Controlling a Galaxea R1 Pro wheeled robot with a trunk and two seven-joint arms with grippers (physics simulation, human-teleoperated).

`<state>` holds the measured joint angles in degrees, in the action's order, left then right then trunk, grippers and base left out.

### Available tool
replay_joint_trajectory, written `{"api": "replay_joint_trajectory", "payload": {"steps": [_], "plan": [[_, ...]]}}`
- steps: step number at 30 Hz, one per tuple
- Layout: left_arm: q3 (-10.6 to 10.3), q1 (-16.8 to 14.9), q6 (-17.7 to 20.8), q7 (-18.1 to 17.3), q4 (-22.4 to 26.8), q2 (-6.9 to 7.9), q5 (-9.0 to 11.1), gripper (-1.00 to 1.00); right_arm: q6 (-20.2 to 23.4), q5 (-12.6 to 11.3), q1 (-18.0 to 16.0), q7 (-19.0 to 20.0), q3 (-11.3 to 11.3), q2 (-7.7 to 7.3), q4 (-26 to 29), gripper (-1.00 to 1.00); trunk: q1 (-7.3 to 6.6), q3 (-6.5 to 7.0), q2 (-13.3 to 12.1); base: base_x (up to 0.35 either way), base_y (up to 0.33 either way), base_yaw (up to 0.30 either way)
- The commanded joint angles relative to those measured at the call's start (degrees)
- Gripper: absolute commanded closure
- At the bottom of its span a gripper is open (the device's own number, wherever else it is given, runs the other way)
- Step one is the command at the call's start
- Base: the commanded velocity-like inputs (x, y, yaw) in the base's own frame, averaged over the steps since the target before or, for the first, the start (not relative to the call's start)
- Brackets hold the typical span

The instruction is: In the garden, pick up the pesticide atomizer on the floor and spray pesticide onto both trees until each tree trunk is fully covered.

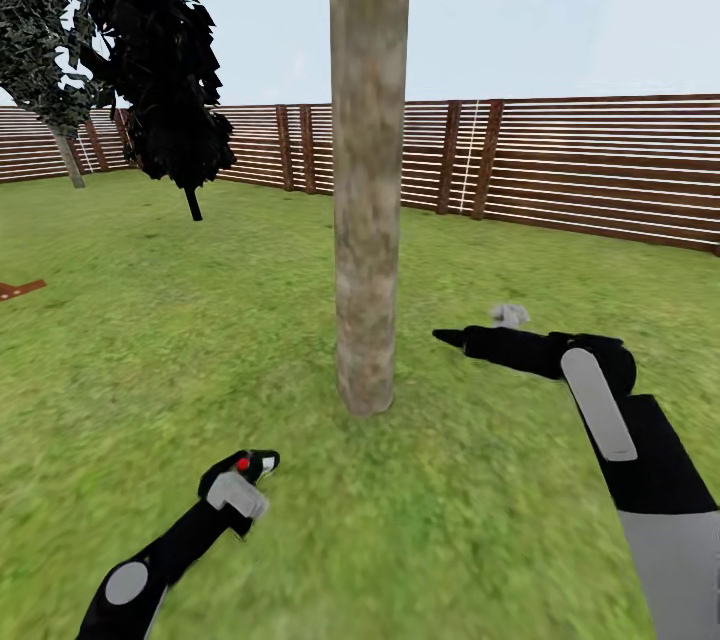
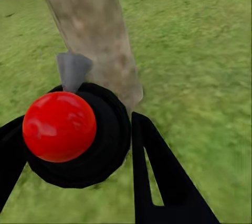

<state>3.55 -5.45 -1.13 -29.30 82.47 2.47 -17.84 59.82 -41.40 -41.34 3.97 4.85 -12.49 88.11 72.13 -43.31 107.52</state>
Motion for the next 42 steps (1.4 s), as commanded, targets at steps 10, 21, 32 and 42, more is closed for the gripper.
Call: {"api": "replay_joint_trajectory", "payload": {"steps": [10, 21, 32, 42], "plan": [[0.0, -0.2, -2.3, 5.3, -0.5, -0.18, -5.6, 1.00, 0.2, -20.4, -1.0, 0.4, 16.9, -1.33, 1.1, -1.00, -0.01, -0.06, 0.0, 0.000, 0.000, 0.000], [-0.1, -0.3, -1.7, 5.2, -0.7, -0.26, -6.0, 1.00, 0.2, -21.6, -0.9, 0.5, 18.2, -2.68, 3.6, -1.00, -0.01, -0.06, 0.0, 0.000, 0.000, 0.000], [-0.8, -0.3, -0.8, 5.2, -0.7, -0.28, -6.2, 1.00, 0.2, -20.7, -0.7, -0.2, 20.3, -2.89, 3.7, 1.00, -0.01, -0.06, 0.0, 0.000, 0.000, 0.000], [-0.9, -0.3, -0.9, 5.1, -0.7, -0.27, -6.1, 1.00, 0.2, -20.8, -0.7, -0.1, 20.2, -2.89, 3.7, 1.00, -0.01, -0.06, 0.0, 0.000, 0.000, 0.000]]}}
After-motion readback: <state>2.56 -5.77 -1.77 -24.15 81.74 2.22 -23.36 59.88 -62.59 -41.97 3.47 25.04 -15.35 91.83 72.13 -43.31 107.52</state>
